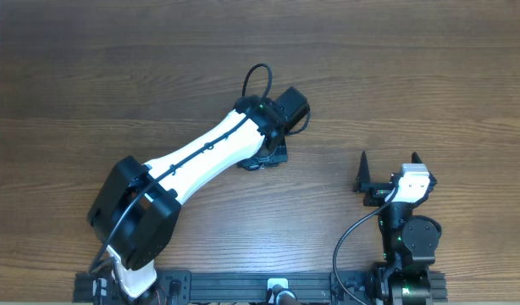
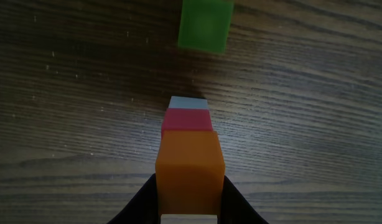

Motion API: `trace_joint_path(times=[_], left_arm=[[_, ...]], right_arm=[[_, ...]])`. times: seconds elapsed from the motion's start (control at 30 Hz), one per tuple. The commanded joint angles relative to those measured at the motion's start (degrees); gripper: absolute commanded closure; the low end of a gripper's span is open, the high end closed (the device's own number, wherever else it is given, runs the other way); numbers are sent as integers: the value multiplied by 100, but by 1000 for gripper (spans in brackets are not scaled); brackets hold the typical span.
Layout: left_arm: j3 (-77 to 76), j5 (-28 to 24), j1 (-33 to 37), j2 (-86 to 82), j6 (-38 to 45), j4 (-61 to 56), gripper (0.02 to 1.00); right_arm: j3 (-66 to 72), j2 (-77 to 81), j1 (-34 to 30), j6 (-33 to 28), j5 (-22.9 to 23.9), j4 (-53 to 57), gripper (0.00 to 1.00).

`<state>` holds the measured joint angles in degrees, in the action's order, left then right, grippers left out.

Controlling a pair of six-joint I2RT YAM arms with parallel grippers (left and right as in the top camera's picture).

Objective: Stack Cubes

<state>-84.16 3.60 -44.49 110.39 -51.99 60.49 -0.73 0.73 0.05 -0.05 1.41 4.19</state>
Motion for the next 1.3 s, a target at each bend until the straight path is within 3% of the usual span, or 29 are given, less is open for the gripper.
trace_joint_path(times=[0.03, 0.47, 0.9, 1.2, 1.3], left_arm=[[-26, -17, 55, 114, 81, 0, 888], [-26, -11, 79, 118, 79, 0, 875], [-22, -15, 96, 214, 76, 0, 739], [-22, -15, 96, 216, 59, 0, 564], [-22, -7, 101, 216, 59, -28, 327]], right_arm=[[44, -44, 37, -24, -31, -7, 7], [44, -44, 37, -24, -31, -7, 9], [44, -44, 37, -24, -31, -7, 7], [44, -44, 37, -24, -31, -7, 9], [44, -44, 37, -24, -31, -7, 7]])
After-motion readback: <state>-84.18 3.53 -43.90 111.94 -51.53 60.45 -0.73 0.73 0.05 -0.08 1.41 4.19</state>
